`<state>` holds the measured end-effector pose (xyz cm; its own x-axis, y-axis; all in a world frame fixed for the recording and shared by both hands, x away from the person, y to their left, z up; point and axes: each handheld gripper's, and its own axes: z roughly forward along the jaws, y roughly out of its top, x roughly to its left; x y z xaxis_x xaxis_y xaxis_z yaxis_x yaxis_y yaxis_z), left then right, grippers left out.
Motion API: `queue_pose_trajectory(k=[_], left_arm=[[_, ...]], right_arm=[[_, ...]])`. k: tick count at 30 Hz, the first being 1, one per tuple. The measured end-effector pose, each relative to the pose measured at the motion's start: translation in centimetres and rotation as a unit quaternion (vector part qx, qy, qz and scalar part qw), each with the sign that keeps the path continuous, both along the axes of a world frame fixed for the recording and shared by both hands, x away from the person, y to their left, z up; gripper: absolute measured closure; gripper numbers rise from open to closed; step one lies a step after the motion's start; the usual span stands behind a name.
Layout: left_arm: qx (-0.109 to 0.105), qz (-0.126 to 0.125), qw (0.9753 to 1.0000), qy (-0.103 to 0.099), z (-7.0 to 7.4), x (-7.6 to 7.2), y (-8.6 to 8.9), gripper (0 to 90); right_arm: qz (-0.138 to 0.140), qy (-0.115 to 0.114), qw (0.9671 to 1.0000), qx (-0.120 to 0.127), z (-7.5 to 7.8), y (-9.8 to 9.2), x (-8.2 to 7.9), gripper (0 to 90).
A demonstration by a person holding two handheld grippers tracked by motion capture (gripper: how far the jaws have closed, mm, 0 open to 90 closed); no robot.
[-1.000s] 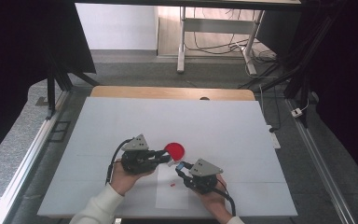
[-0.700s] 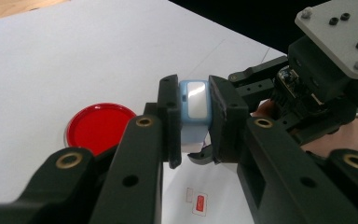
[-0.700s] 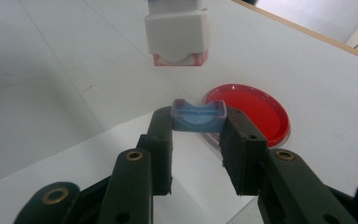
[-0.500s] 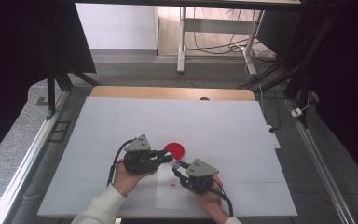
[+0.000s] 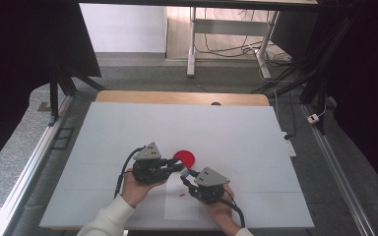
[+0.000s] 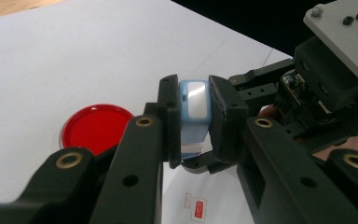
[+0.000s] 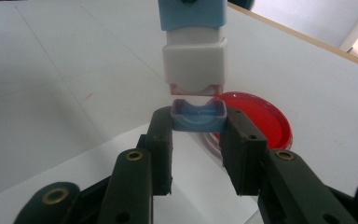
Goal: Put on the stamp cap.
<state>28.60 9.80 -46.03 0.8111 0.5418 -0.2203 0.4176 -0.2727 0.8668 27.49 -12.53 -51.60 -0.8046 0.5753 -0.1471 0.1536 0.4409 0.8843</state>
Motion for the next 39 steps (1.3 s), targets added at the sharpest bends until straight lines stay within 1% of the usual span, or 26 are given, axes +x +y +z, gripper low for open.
queue_pose_trajectory(k=[5,21,28,39], left_arm=[[0.001,0.000,1.0000,-0.002,0.01,-0.13,-0.25,75.2],[0.003,0.004,1.0000,0.003,-0.34,0.01,-0.35,75.2],[0.004,0.002,1.0000,0.003,-0.44,0.02,-0.54,75.2],[0.003,0.008,1.0000,0.000,-0.41,-0.02,-0.45,75.2]], right_arm=[[-0.003,-0.001,1.0000,0.000,-0.01,0.02,-0.01,64.6],[-0.009,-0.014,0.9999,-0.001,0.01,0.12,-0.17,64.6],[-0.009,-0.014,0.9999,0.000,0.02,0.13,-0.22,64.6],[-0.016,-0.018,0.9997,-0.002,-0.10,0.19,-0.34,64.7]])
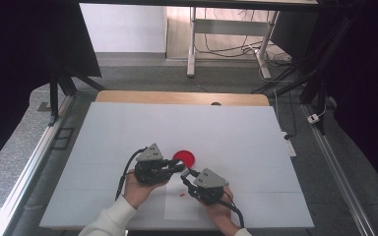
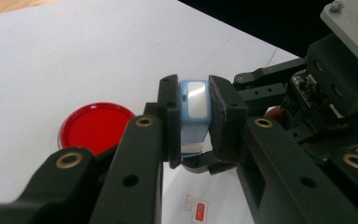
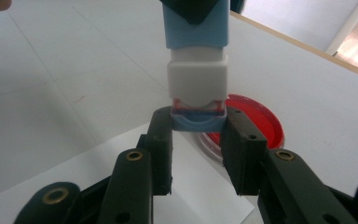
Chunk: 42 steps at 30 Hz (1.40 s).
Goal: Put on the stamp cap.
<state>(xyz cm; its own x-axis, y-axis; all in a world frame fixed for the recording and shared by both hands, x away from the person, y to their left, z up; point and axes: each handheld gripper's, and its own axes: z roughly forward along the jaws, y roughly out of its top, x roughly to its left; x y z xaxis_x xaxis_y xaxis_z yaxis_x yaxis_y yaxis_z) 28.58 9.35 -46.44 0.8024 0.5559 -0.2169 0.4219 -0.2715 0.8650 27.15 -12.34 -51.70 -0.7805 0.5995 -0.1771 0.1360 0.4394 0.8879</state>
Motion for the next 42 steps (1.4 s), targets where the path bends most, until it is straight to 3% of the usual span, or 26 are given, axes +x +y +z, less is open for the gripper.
queue_pose_trajectory(k=[42], left_arm=[[0.004,0.021,0.9998,-0.005,-0.27,-0.31,-0.62,75.3]], right_arm=[[-0.017,-0.015,0.9997,-0.004,-0.16,-0.03,-0.26,64.6]])
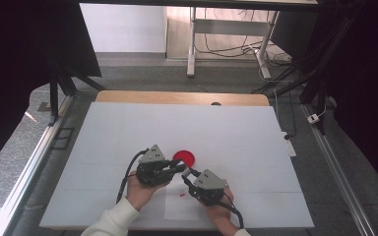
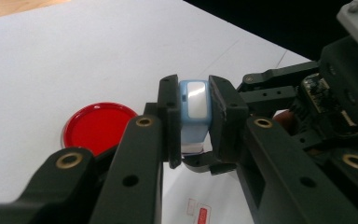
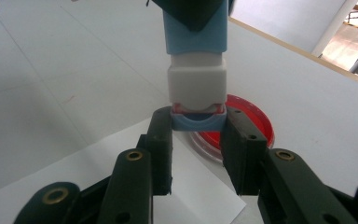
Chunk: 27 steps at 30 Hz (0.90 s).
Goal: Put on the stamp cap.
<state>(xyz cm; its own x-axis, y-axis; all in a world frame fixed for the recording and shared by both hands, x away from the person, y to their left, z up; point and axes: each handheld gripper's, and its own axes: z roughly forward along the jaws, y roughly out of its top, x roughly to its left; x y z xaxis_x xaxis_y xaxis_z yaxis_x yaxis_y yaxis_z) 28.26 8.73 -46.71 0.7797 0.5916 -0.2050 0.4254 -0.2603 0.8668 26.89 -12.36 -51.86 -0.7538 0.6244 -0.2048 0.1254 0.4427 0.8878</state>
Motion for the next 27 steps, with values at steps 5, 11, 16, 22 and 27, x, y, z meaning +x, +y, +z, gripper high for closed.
queue_pose_trajectory(k=[5,11,16,22,27], left_arm=[[-0.002,0.000,1.0000,0.001,-0.06,0.00,-0.05,75.3],[-0.012,-0.001,0.9999,0.009,-0.13,0.12,0.05,75.3],[-0.019,-0.003,0.9997,0.015,-0.16,0.18,0.11,75.4],[-0.028,-0.006,0.9993,0.024,-0.37,0.31,0.12,75.4],[-0.027,-0.006,0.9993,0.025,-0.45,0.32,0.12,75.4]], right_arm=[[-0.001,-0.003,1.0000,-0.001,0.01,-0.02,-0.02,64.6],[-0.004,-0.006,1.0000,0.000,0.00,-0.05,-0.07,64.6],[-0.003,-0.009,1.0000,0.001,-0.03,-0.09,-0.12,64.6],[-0.006,-0.014,0.9999,-0.002,-0.02,-0.11,-0.24,64.7],[-0.007,-0.016,0.9998,-0.005,-0.04,-0.09,-0.26,64.8]])
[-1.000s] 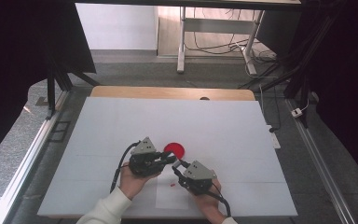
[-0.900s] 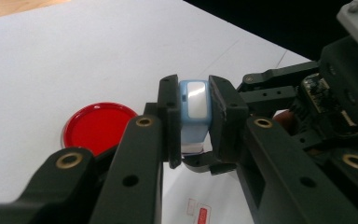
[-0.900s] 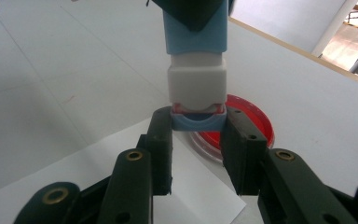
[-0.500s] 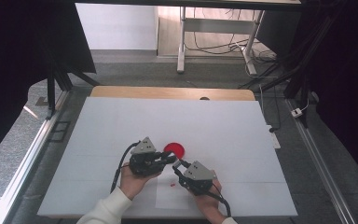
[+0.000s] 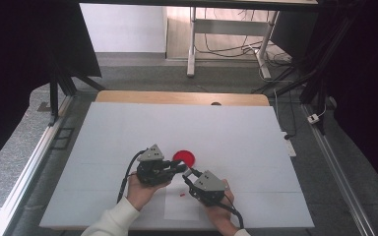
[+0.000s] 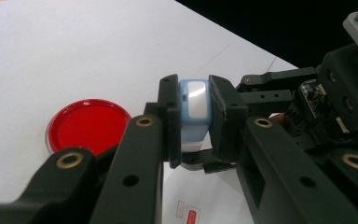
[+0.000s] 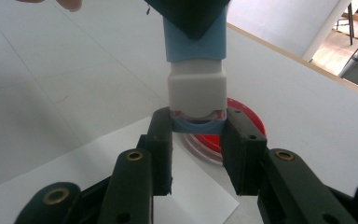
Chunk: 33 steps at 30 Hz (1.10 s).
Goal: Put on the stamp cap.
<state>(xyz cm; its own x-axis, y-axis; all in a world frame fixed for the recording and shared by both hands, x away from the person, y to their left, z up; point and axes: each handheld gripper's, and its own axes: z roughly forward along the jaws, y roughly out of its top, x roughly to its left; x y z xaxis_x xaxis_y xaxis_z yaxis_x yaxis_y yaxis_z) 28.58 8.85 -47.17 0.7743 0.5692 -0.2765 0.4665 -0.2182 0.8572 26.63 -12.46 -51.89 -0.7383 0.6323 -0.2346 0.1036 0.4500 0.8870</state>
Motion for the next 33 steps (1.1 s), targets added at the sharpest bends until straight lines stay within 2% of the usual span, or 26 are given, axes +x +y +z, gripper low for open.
queue_pose_trajectory(k=[3,11,16,28,33], left_arm=[[0.003,0.000,1.0000,-0.001,-0.01,-0.01,-0.04,75.4],[0.032,-0.003,0.9994,-0.014,0.21,-0.23,-0.41,75.5],[0.048,-0.007,0.9987,-0.015,0.26,-0.32,-0.58,75.6],[0.055,-0.007,0.9983,-0.014,0.59,-0.45,-0.56,75.5],[0.060,-0.008,0.9981,-0.009,0.51,-0.38,-0.67,75.6]], right_arm=[[0.000,-0.001,1.0000,-0.003,0.00,0.01,0.00,64.9],[-0.001,-0.012,0.9996,-0.027,0.08,0.13,0.01,65.1],[-0.003,-0.015,0.9989,-0.045,0.10,0.30,-0.07,65.0],[-0.003,-0.017,0.9988,-0.046,-0.06,0.32,-0.13,65.0],[-0.004,-0.025,0.9982,-0.054,0.03,0.38,-0.28,65.0]])
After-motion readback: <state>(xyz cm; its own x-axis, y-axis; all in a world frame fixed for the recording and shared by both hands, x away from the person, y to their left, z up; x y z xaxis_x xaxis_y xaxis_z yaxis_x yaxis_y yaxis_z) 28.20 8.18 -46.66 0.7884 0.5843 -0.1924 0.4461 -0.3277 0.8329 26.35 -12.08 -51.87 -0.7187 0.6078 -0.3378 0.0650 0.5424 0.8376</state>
